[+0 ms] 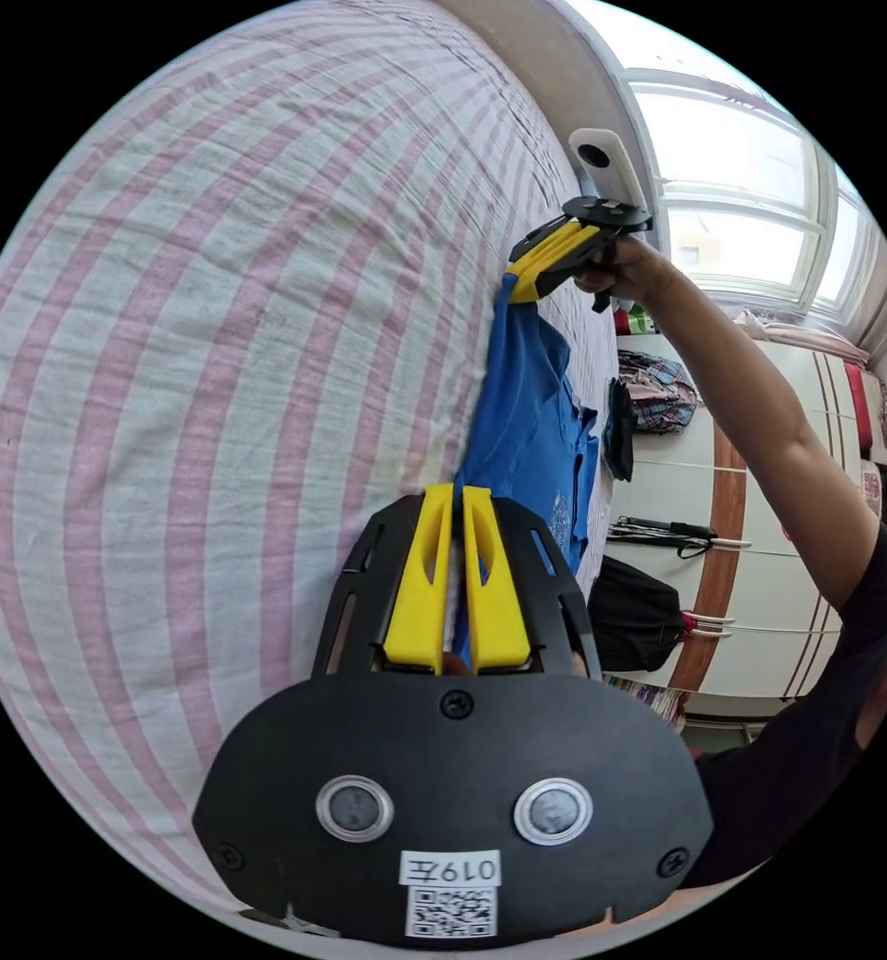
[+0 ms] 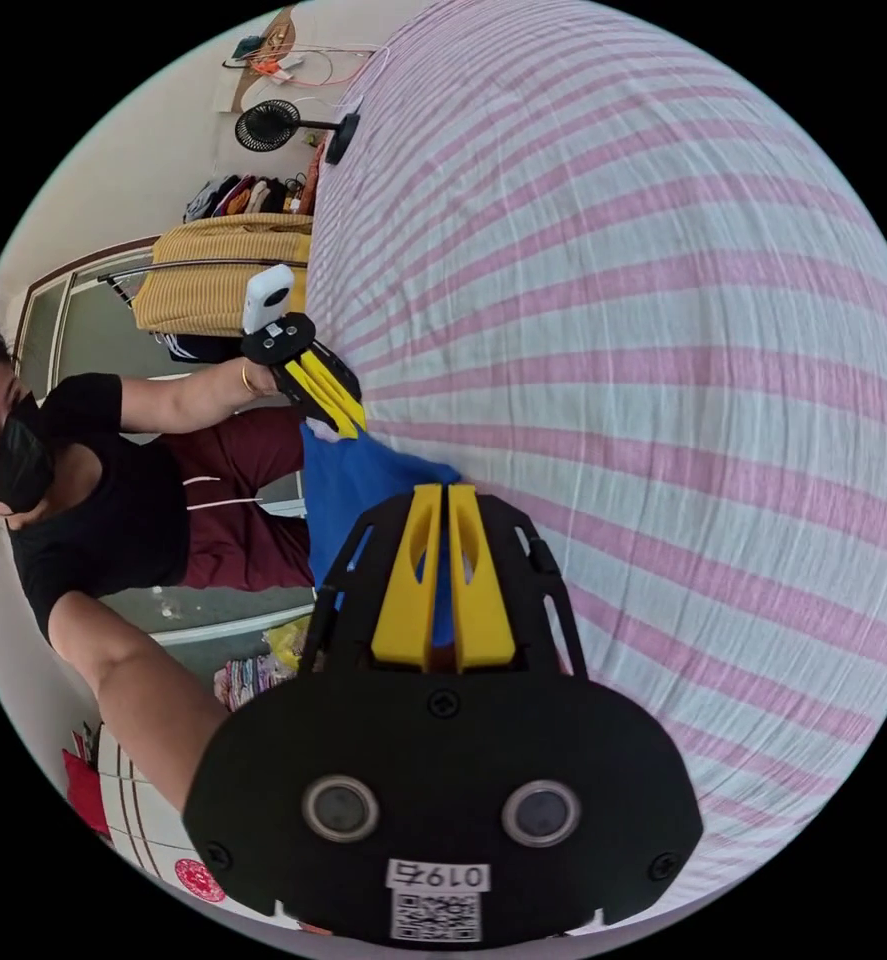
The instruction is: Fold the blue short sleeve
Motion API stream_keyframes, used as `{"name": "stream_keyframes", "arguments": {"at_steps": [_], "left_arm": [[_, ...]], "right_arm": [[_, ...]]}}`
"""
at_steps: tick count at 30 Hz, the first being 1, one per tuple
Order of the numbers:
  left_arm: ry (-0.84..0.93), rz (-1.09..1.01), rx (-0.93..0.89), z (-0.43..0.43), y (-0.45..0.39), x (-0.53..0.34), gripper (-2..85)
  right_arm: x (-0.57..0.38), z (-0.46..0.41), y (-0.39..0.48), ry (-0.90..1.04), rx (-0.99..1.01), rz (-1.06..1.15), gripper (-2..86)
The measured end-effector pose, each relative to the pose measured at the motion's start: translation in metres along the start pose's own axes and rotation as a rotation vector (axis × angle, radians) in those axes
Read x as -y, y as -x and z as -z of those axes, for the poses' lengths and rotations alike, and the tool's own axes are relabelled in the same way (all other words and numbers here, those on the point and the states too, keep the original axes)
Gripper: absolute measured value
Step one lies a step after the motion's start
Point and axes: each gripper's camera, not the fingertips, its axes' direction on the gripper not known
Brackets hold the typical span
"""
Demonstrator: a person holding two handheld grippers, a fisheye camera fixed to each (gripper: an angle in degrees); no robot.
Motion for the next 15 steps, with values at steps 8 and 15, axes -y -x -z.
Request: {"name": "stream_keyframes", "arguments": {"at_steps": [8,15], "left_arm": [[0.052,-0.011,-0.016,-0.019,-0.005,0.004,1.1],[0.014,-0.012,-0.054,-0.013,-0.005,0.009,2.0]], "right_arm": [[-0.028,-0.023,0.032,-0.051,-0.049,0.019,8.0],[-0.086,-0.005,0.079,-0.352,-0.168,-0.032,9.4]]}}
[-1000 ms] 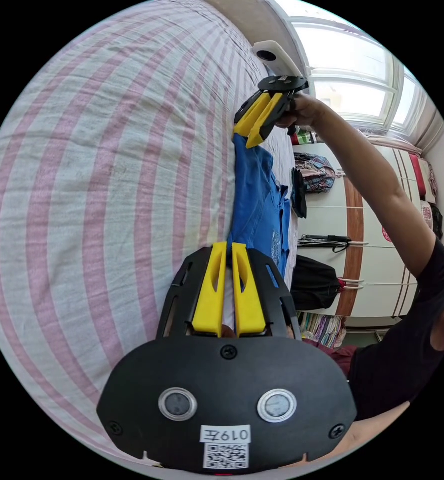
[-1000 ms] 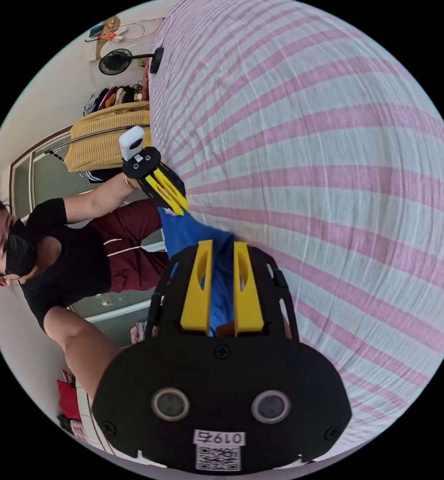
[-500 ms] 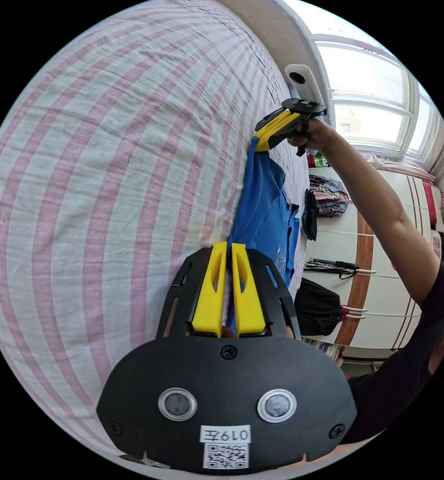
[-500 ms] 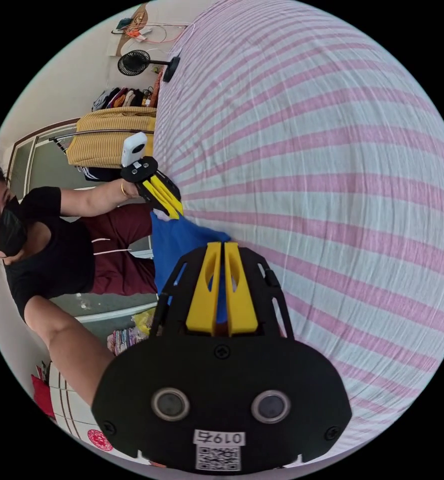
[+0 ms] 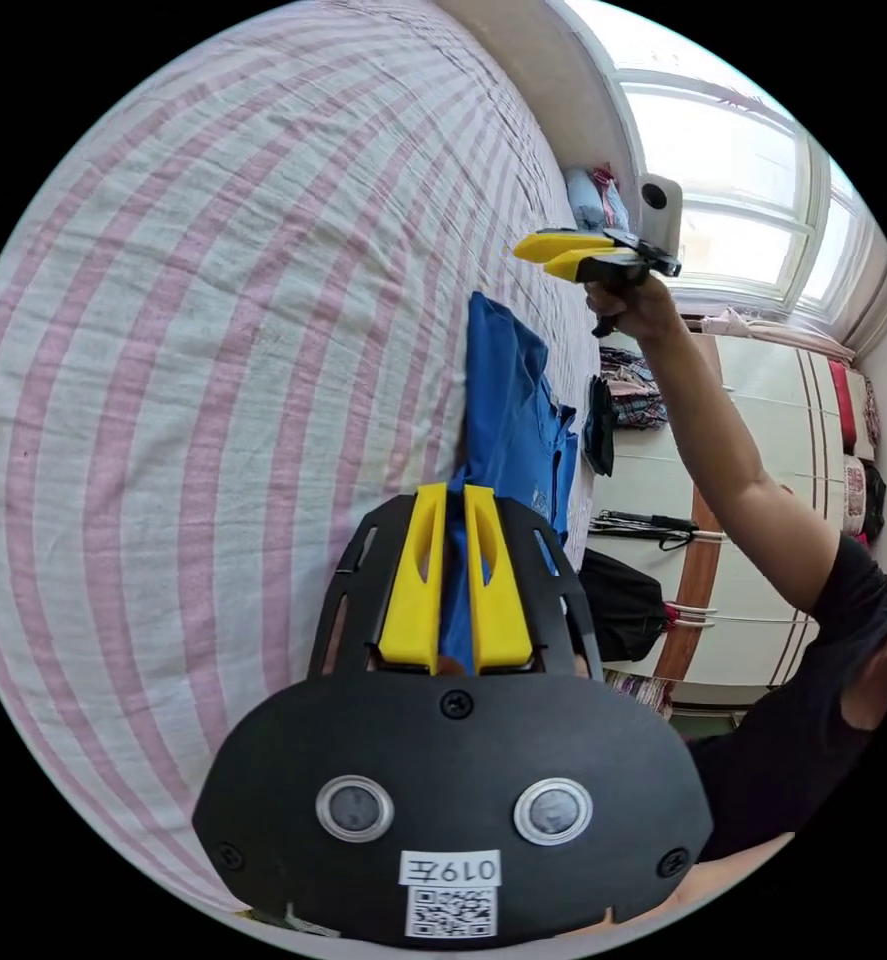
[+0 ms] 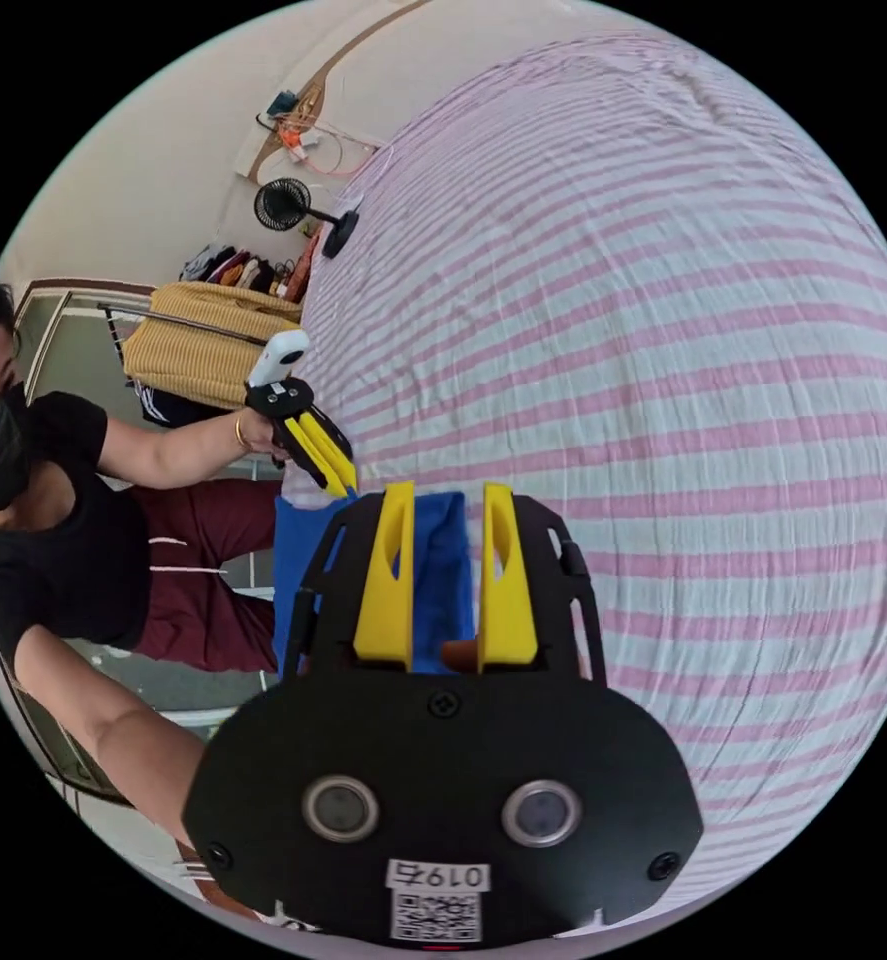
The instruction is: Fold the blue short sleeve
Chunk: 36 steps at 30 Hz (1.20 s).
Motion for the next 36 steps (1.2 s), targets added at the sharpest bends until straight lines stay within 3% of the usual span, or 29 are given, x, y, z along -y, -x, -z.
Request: {"name": "stream_keyframes", "arguments": {"at_steps": [5,7,16,20,25,28,31,36], "left_arm": [[-0.108,0.025,-0.042,0.019,0.001,0.019,4.1],[-0.132,-0.016,-0.038,0.017,-0.011,0.046,6.0],[0.191,-0.207,0.045,-0.077,-0.039,0.198,7.9],[0.220,-0.163,-0.098,-0.096,-0.019,0.226,6.8],[0.208,-0.140,-0.163,-0.115,-0.011,0.245,2.8],[0.192,-0.176,-0.156,-0.112,-0.019,0.248,1.9],[0.200,-0.219,-0.036,-0.106,-0.033,0.255,1.4],[0.233,-0.231,0.042,-0.116,-0.041,0.271,1.1]], "right_arm": [[-0.059,-0.012,0.044,-0.059,-0.121,-0.076,7.8],[-0.096,-0.019,0.067,-0.180,-0.111,-0.138,7.1],[-0.183,-0.065,0.165,-0.545,-0.024,-0.239,5.3],[-0.203,-0.081,0.183,-0.614,-0.001,-0.278,5.3],[-0.232,-0.074,0.173,-0.750,-0.183,-0.514,7.7],[-0.234,-0.073,0.167,-0.747,-0.239,-0.572,10.3],[-0.223,-0.082,0.163,-0.675,-0.221,-0.561,10.5],[-0.227,-0.091,0.162,-0.697,-0.233,-0.638,1.8]]}}
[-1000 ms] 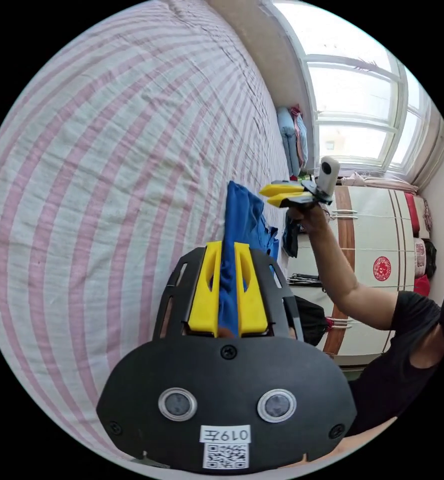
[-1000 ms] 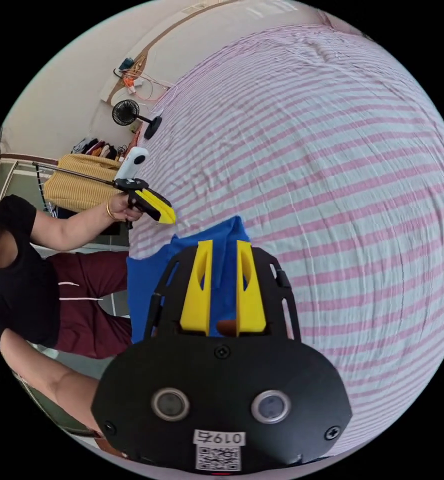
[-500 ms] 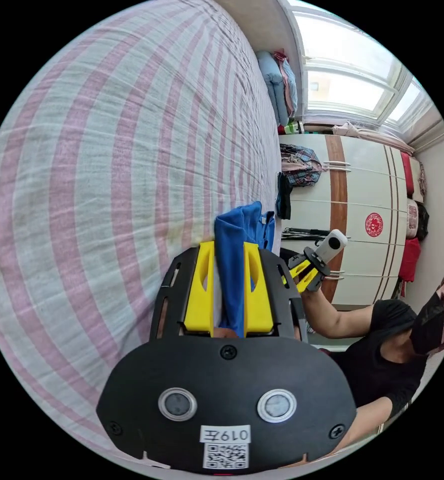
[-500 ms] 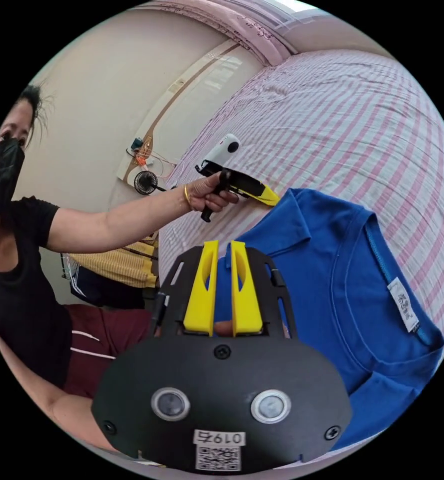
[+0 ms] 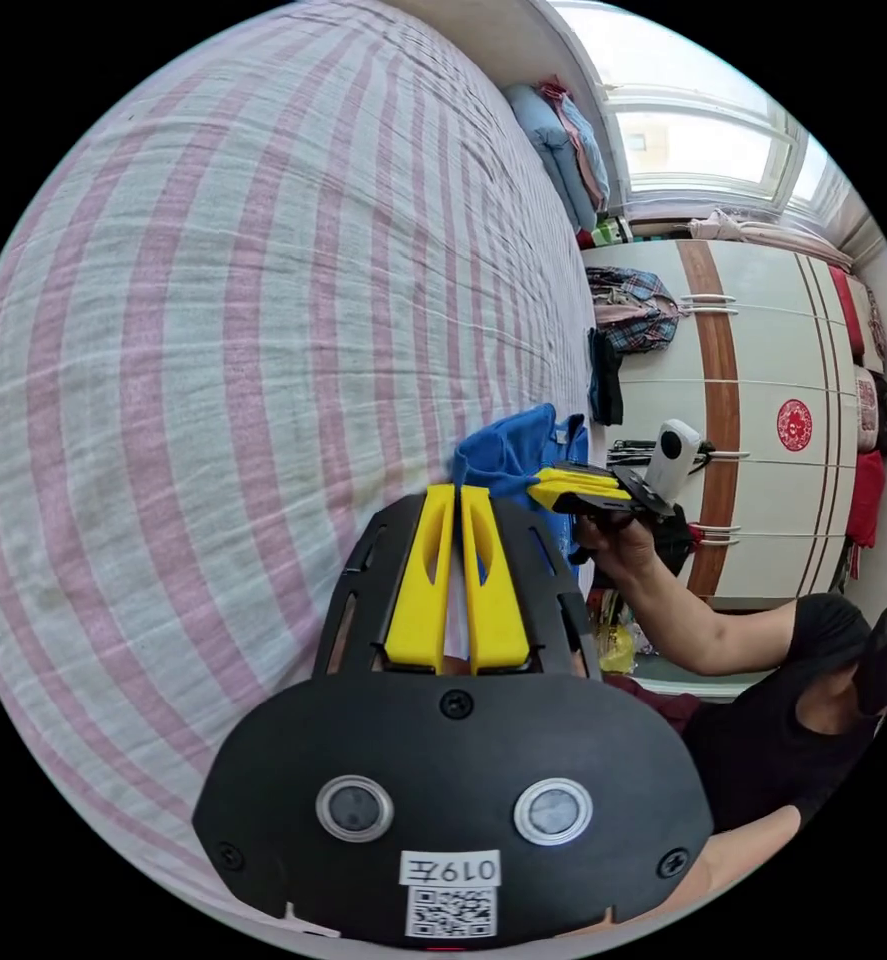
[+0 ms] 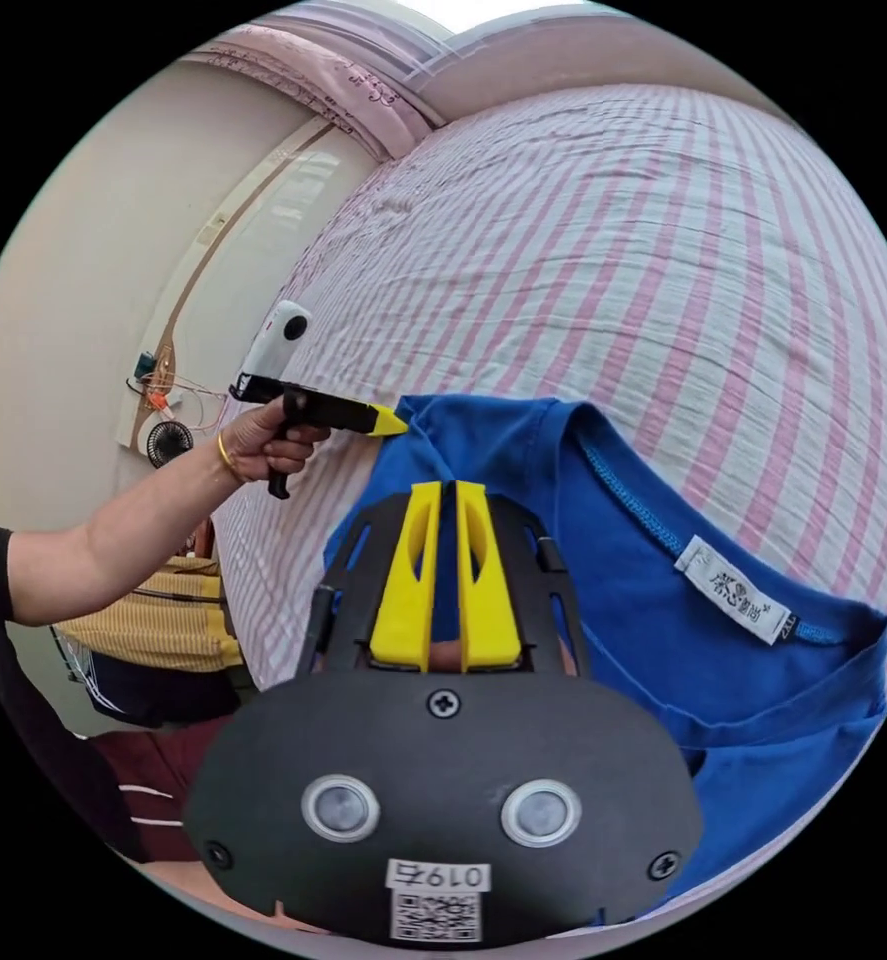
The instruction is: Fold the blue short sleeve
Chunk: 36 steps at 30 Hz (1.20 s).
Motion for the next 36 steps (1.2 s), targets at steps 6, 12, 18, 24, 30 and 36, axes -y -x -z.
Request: {"name": "stream_keyframes", "arguments": {"at_steps": [6,12,18,24,30,36], "left_arm": [[-0.102,0.057,-0.053,0.020,0.003,-0.018,1.0],[-0.150,0.082,-0.011,0.028,-0.014,-0.083,1.0],[-0.155,0.102,0.047,0.011,-0.040,-0.107,0.9],[-0.108,0.076,0.199,0.001,-0.071,-0.107,0.8],[-0.112,0.068,0.280,0.013,-0.084,-0.096,0.9],[-0.125,0.054,0.329,0.030,-0.093,-0.082,1.1]], "right_arm": [[-0.017,0.016,-0.002,-0.073,0.050,-0.071,0.0],[-0.023,0.021,0.012,-0.086,0.066,-0.070,0.0],[-0.018,0.025,0.037,-0.071,-0.078,-0.036,1.2],[-0.012,0.022,0.043,-0.062,-0.098,-0.065,4.0],[-0.010,0.028,0.050,-0.094,-0.118,-0.075,0.4],[-0.008,0.043,0.067,-0.142,-0.165,-0.057,-0.2]]}}
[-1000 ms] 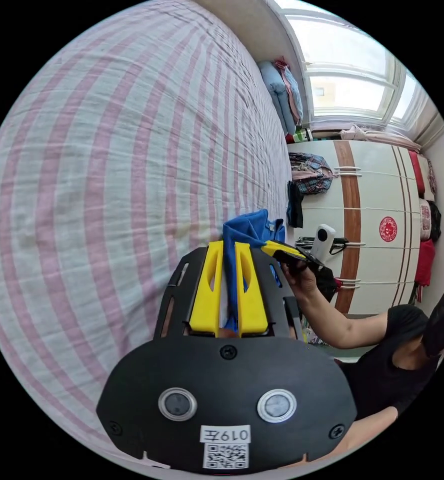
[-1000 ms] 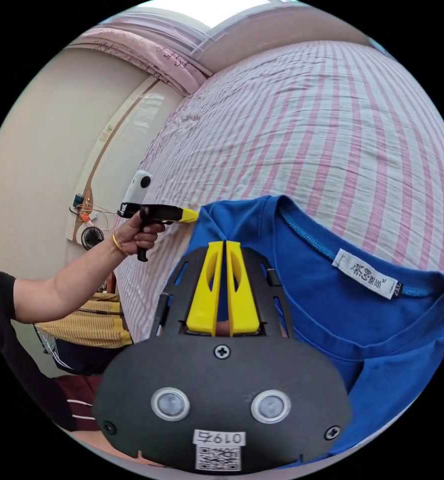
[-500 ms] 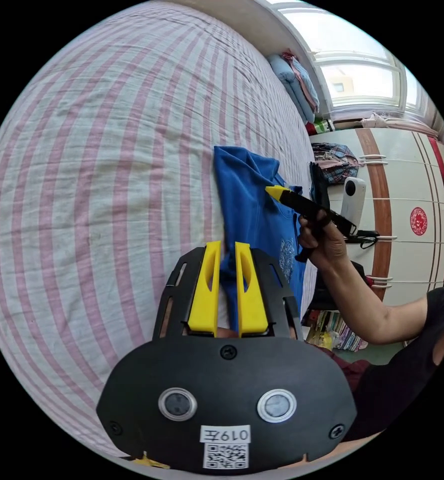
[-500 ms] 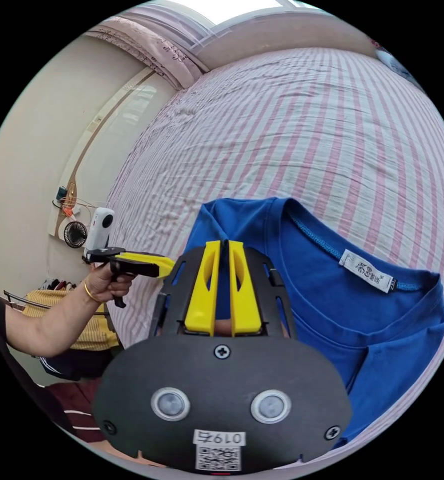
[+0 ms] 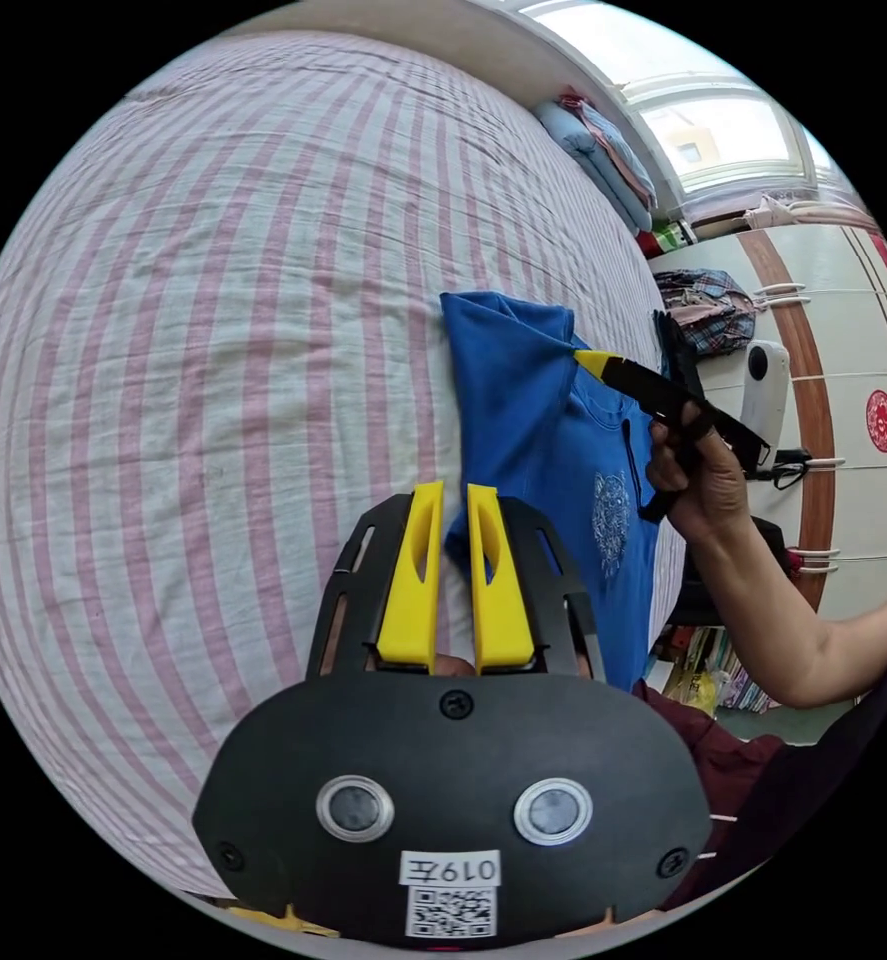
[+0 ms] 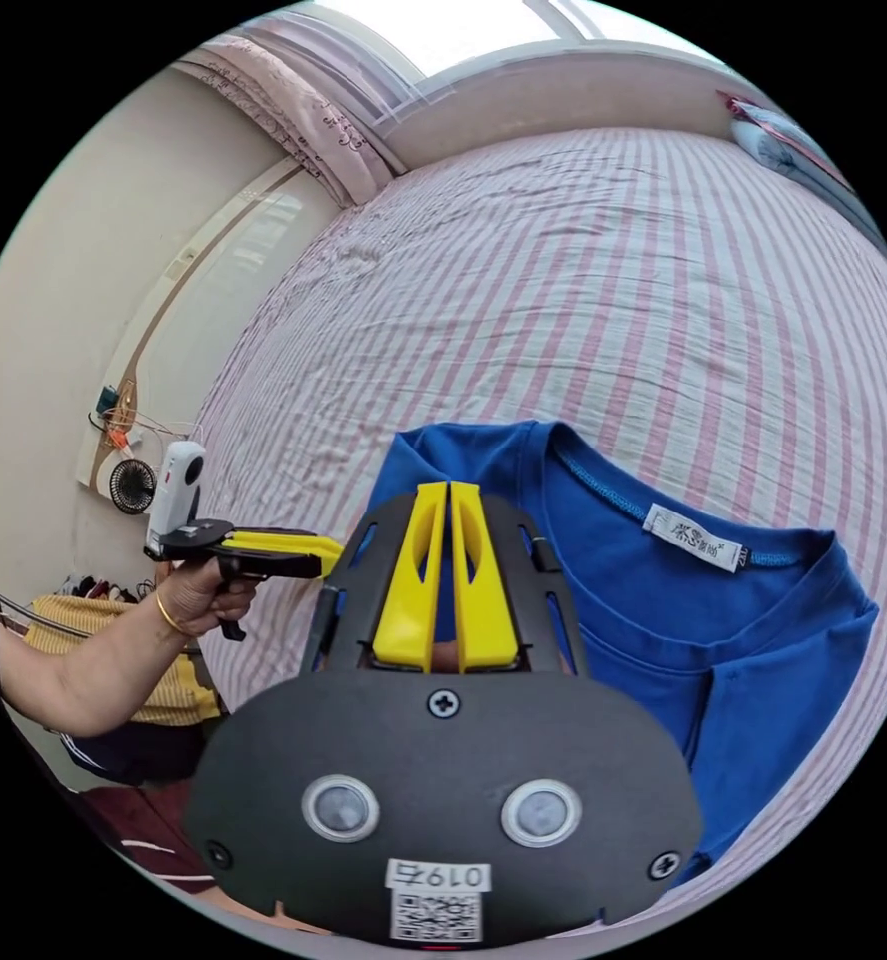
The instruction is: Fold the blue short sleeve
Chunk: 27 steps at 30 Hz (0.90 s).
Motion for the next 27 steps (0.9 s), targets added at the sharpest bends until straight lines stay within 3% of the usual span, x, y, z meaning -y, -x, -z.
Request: {"name": "stream_keyframes", "arguments": {"at_steps": [9,12,15,18,21,23,27], "left_arm": [[-0.078,0.087,-0.092,0.042,0.025,0.009,3.7],[-0.131,0.070,-0.184,0.062,0.034,0.003,7.3],[-0.074,0.020,-0.180,0.062,0.029,0.010,9.7],[-0.030,-0.007,-0.127,0.060,0.025,0.024,9.6],[-0.040,0.007,-0.192,0.068,0.035,0.037,8.1],[0.007,0.008,-0.268,0.062,0.038,0.050,6.8],[0.014,-0.003,-0.247,0.071,0.034,0.066,4.9]], "right_arm": [[0.004,-0.004,-0.004,0.045,-0.041,-0.085,5.2],[0.013,0.013,0.003,-0.023,-0.055,-0.023,6.4],[0.037,0.016,0.014,-0.026,-0.022,0.116,7.0],[0.074,-0.002,0.030,0.090,-0.027,0.307,7.9],[0.108,-0.024,0.043,0.209,-0.021,0.483,8.0],[0.124,-0.037,0.048,0.306,0.047,0.541,7.7],[0.141,-0.066,0.065,0.492,0.093,0.669,7.6]]}}
